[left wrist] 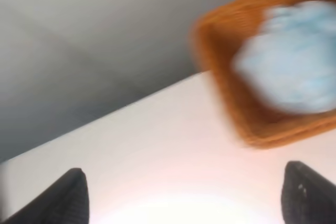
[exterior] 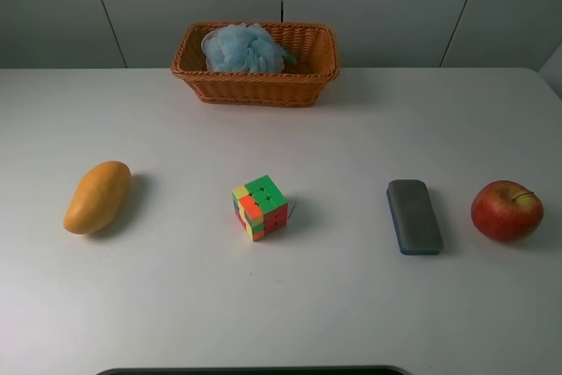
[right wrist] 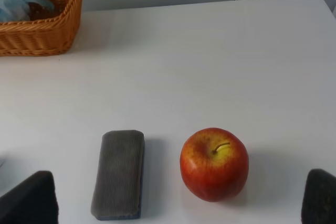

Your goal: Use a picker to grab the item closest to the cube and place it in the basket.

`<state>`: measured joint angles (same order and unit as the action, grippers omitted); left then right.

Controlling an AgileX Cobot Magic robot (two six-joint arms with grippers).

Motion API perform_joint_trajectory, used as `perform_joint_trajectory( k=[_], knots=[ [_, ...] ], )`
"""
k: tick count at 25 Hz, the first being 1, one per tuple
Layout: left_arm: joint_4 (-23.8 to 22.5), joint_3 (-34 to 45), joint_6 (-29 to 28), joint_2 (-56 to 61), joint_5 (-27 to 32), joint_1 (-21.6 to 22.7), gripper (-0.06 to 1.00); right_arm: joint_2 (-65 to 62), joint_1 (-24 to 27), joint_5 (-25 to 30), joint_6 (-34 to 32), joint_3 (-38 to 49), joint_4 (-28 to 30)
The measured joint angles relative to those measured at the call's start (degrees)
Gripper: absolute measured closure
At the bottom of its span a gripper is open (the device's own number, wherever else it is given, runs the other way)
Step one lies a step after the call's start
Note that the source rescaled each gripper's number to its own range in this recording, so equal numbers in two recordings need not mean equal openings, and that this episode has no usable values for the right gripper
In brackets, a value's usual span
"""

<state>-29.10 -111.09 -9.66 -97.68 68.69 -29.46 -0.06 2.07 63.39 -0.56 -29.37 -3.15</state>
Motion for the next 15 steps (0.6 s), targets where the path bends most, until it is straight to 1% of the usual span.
perform_joint_trajectory(
  k=[3, 9, 13, 15],
  knots=[
    [-4.25, 0.00, -0.23, 7.01, 0.70, 0.00, -0.03, 0.00, 0.00, 0.00, 0.00, 0.00, 0.00],
    [-11.36, 0.00, -0.70, 19.74, 1.04, 0.00, -0.03, 0.00, 0.00, 0.00, 0.00, 0.00, 0.00],
    [-14.37, -0.04, -1.61, 25.99, 1.16, 0.00, -0.03, 0.00, 0.00, 0.00, 0.00, 0.00, 0.00],
    [-15.15, -0.04, -2.45, 29.00, 1.28, 0.00, -0.03, 0.00, 0.00, 0.00, 0.00, 0.00, 0.00]
  ],
)
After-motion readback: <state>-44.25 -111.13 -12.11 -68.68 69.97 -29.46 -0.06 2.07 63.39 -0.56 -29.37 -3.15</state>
